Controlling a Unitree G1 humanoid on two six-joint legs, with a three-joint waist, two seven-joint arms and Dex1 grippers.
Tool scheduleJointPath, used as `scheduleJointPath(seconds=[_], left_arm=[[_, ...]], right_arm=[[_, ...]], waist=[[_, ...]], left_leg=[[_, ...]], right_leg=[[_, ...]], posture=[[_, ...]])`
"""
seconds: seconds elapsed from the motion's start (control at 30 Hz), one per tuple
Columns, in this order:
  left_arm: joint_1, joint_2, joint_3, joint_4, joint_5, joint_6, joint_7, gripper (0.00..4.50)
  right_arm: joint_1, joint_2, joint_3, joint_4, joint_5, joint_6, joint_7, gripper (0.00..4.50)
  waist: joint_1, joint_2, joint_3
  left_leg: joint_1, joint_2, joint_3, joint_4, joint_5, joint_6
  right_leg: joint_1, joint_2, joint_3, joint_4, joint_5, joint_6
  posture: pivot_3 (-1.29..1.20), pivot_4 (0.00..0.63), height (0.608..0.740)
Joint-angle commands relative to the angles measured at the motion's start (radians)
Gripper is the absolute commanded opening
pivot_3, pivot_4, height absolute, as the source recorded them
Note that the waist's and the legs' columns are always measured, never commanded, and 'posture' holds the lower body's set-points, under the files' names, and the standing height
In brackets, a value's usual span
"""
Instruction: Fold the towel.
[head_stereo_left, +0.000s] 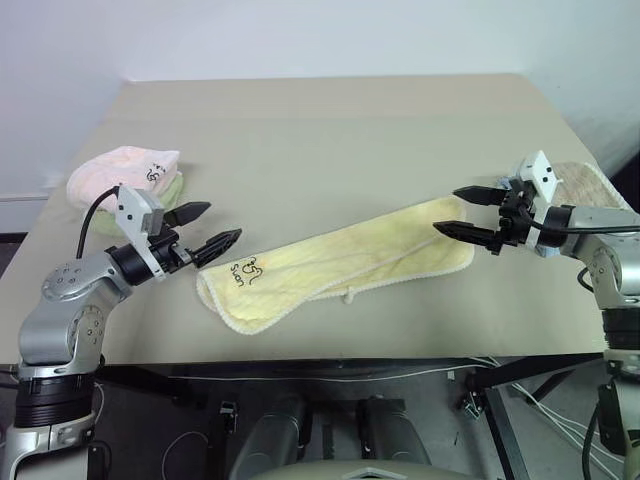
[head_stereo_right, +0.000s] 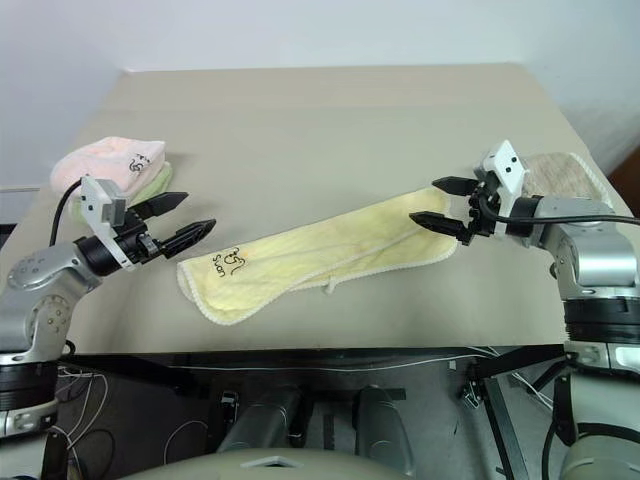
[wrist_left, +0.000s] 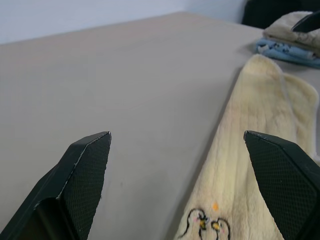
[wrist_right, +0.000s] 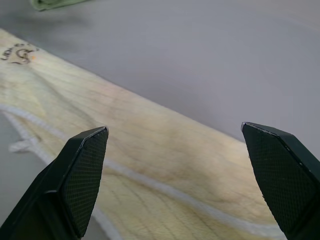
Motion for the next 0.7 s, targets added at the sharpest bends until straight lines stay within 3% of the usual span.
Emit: scheduleJointPath(seconds=[0.03,0.53,0.7], left_arm=[[-0.006,0.014,0.034,-0.060,-0.027,0.006,0.012,4.47],[-0.056,0.075,0.010,-0.078,-0.075,0.054,-0.038,4.47],[-0.064,0.041,-0.051,-0.069,-0.033,0.010,-0.045,4.47]], right_arm=[[-0.022,0.002,-0.019,0.002,0.003,-0.024,-0.004,4.50],[-0.048,-0.024,0.019,0.109,-0.137,-0.148,-0.059,4.50],[-0.102,-0.031,0.093,0.247,-0.296,-0.309,-0.135,4.50]], waist=[[-0.001,0.000,0.000],[0.000,0.000,0.000],[-0.005,0.000,0.000]], left_leg=[[0.000,0.000,0.000,0.000,0.000,0.000],[0.000,0.000,0.000,0.000,0.000,0.000],[0.001,0.000,0.001,0.000,0.000,0.000]], right_leg=[[0.000,0.000,0.000,0.000,0.000,0.000],[0.000,0.000,0.000,0.000,0.000,0.000],[0.000,0.000,0.000,0.000,0.000,0.000]], posture=[[0.00,0.150,0.740],[0.00,0.150,0.740],[0.00,0.150,0.740]])
